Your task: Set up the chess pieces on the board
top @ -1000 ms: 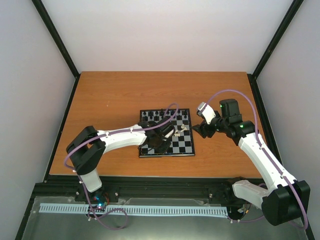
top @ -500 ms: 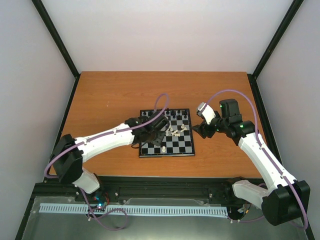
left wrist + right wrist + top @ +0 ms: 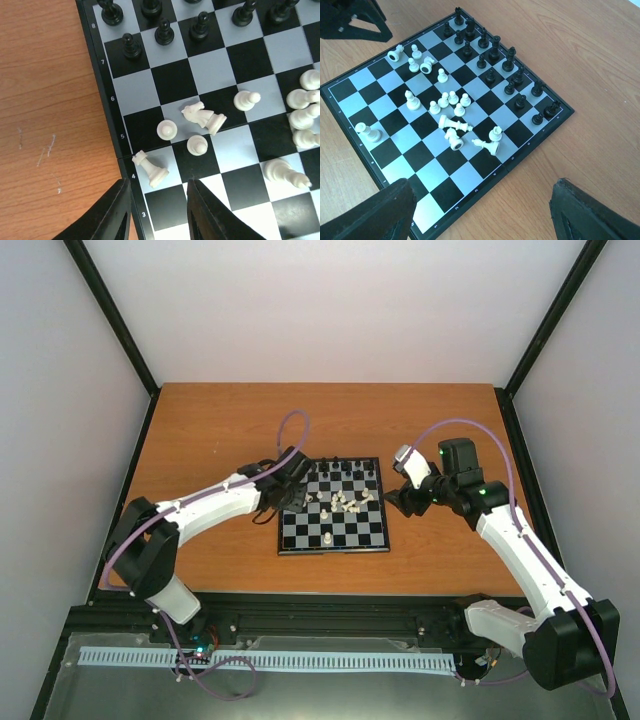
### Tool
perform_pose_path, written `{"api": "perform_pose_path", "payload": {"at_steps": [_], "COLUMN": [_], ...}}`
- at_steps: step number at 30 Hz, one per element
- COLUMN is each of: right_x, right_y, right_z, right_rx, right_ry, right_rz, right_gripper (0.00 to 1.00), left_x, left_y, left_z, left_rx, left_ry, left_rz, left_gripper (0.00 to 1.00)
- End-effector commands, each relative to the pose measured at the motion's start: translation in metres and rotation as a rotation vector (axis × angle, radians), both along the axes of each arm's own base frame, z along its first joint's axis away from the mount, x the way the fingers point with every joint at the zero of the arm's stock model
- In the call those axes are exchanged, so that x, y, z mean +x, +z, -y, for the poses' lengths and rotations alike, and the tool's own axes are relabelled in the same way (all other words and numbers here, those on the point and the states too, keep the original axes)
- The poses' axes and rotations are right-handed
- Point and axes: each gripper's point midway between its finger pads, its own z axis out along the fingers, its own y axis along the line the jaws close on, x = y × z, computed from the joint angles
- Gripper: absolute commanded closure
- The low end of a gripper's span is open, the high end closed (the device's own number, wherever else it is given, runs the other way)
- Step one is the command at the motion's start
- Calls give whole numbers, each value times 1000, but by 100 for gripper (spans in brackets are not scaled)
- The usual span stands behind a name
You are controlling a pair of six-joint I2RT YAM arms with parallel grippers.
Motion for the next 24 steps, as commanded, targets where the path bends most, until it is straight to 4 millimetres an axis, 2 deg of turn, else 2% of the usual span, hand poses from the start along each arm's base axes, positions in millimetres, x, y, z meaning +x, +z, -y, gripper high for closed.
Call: {"api": "perform_pose_path", "payload": {"at_steps": [1, 11, 17, 24], "right_x": [0, 0, 0, -12], "right_y": [-4, -8, -8, 18], "right_z": [0, 0, 0, 0], "right_rx": [-3, -12, -10, 21], "right_ry": [5, 4, 4, 11], "right_rz": [-13, -24, -30, -1], "right_gripper": [25, 25, 22, 20], "left_x": [19, 42, 49, 54], "left_y": [-1, -21, -34, -38], "left_z": [9, 19, 20, 21], "left_rx": [-28, -19, -17, -1], "left_ry": [24, 25, 26, 22], "left_rz": [15, -7, -31, -29], "left_gripper": [69, 73, 76, 81]}}
